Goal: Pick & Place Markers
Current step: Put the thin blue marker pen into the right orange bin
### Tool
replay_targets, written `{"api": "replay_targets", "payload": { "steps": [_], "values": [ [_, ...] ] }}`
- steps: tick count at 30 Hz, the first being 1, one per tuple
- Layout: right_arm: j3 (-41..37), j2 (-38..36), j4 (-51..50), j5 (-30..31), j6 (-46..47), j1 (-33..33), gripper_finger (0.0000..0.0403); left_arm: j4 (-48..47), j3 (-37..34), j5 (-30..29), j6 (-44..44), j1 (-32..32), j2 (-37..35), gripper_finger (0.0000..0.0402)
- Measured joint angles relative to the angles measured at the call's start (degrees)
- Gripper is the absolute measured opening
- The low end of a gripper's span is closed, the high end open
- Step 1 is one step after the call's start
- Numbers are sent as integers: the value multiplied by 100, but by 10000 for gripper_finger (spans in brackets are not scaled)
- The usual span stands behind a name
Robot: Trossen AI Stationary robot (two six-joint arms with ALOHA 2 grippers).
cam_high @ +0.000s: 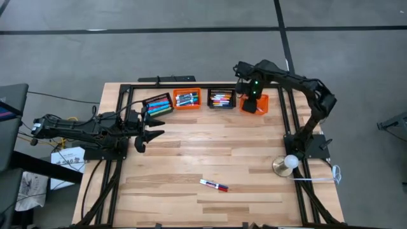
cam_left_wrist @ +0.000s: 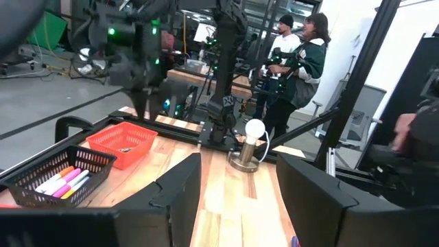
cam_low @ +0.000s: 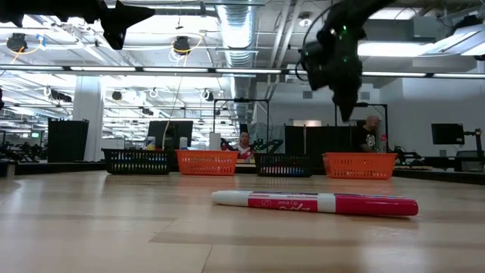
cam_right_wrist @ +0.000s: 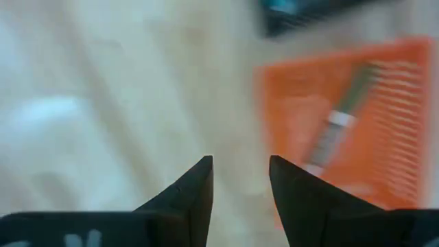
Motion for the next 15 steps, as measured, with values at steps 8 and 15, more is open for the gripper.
{"api": "replay_targets", "payload": {
  "steps": [8, 15],
  "values": [
    [233, -528, -169, -2600, 629, 1029, 116, 0, 0, 234, 0, 0, 0, 190],
    [230, -1226, 549, -2716, 1905, 2686, 113, 1, 0, 234, -1, 0, 0, 190]
  ]
}}
